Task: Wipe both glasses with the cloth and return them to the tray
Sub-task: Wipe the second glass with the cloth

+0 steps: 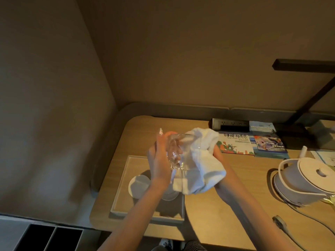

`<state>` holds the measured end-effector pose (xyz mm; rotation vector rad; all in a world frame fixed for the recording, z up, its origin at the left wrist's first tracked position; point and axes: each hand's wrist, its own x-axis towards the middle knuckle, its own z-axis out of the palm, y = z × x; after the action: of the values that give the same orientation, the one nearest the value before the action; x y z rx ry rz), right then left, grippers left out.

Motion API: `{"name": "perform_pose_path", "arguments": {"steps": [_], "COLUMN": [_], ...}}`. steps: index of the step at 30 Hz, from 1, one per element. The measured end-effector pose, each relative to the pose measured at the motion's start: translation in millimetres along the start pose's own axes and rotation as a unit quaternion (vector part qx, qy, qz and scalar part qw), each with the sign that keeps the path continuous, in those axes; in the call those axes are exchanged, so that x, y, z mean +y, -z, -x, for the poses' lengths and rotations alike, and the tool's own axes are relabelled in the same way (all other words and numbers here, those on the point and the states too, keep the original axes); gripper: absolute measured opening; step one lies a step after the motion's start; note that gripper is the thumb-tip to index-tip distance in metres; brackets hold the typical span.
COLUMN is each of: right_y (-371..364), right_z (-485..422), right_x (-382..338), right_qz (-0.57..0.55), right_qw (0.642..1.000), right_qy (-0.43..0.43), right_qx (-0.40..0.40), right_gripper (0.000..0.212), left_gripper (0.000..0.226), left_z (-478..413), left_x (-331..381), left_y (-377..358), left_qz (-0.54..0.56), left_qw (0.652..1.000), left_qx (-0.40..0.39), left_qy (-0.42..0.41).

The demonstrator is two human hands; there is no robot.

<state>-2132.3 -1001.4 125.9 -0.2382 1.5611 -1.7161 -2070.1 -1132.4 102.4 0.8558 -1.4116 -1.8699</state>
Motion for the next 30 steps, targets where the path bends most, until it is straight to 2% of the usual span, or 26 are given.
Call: {"name": "perform_pose_path", "arguments": {"steps": [1, 3, 5, 7, 9, 12, 15, 16, 17, 18, 19, 21, 23, 25, 27, 28, 30], "right_y": [2.8, 2.9, 5.6, 10.2, 14.3, 17.1, 16.2, 16.3, 16.7, 17.8, 17.9, 13.2, 6.1, -2.5, -6.7, -8.0, -7.4], "right_z": [0.5, 2.8, -10.4, -22.5, -25.7, -25.8, -23.9, -24.6, -26.4, -29.1, -31.1, -33.4, -35.3, -32.3, -28.2, -25.2, -18.5], "right_x": [3.0, 2.0, 3.3, -2.7, -7.2, -15.6, -22.6, -23.4, -22.9, -21.8, -21.2, -22.6, -25.0, -31.2, -31.0, -29.3, -24.8], "right_qz": [0.002, 0.046, 0.188, 0.322, 0.425, 0.540, 0.604, 0.613, 0.618, 0.615, 0.596, 0.519, 0.446, 0.333, 0.130, 0.037, -0.056], "right_qw": [0.999, 0.995, 0.967, 0.907, 0.845, 0.724, 0.590, 0.559, 0.545, 0.558, 0.603, 0.730, 0.812, 0.896, 0.980, 0.993, 0.992], "right_qy": [0.041, 0.088, 0.168, 0.247, 0.293, 0.410, 0.531, 0.556, 0.564, 0.553, 0.522, 0.418, 0.322, 0.237, 0.094, 0.012, -0.054], "right_qx": [0.008, -0.010, 0.027, 0.111, 0.139, 0.124, 0.070, 0.054, 0.052, 0.065, 0.089, 0.154, 0.194, 0.172, 0.121, 0.110, 0.104], "right_gripper": [0.042, 0.029, 0.019, 0.017, 0.013, 0.017, 0.014, 0.013, 0.012, 0.013, 0.015, 0.017, 0.011, 0.006, 0.019, 0.028, 0.040], "left_gripper": [0.049, 0.048, 0.051, 0.053, 0.052, 0.048, 0.035, 0.031, 0.028, 0.030, 0.033, 0.042, 0.049, 0.051, 0.051, 0.051, 0.050], "left_z": [3.1, 6.8, 6.6, 4.2, -0.1, -13.2, -24.6, -26.8, -27.8, -27.6, -26.2, -19.9, -10.6, -4.3, -7.9, -12.0, -21.6], "left_x": [-2.4, -0.7, 0.6, 0.9, 1.7, 3.5, 9.7, 11.7, 13.4, 15.7, 16.6, 18.4, 19.5, 16.6, 8.6, 3.4, -8.0], "left_y": [0.3, -1.7, -2.5, -3.7, -3.0, -1.6, -6.3, -7.1, -6.6, -6.2, -5.2, -4.3, -8.7, -14.1, -14.6, -13.2, -11.1], "left_qz": [-0.018, -0.044, -0.076, -0.128, -0.150, -0.149, -0.179, -0.195, -0.201, -0.191, -0.167, -0.109, -0.066, -0.026, -0.035, -0.065, -0.133], "left_qw": [0.999, 0.996, 0.993, 0.988, 0.984, 0.975, 0.945, 0.934, 0.928, 0.931, 0.944, 0.976, 0.995, 0.997, 0.977, 0.954, 0.902], "left_qx": [-0.009, -0.039, -0.064, -0.079, -0.093, -0.120, -0.180, -0.196, -0.205, -0.203, -0.185, -0.123, -0.065, -0.027, -0.007, -0.011, -0.052], "left_qy": [-0.040, -0.062, -0.057, -0.029, 0.013, 0.113, 0.204, 0.228, 0.238, 0.234, 0.215, 0.144, 0.043, -0.063, -0.211, -0.292, -0.407]}}
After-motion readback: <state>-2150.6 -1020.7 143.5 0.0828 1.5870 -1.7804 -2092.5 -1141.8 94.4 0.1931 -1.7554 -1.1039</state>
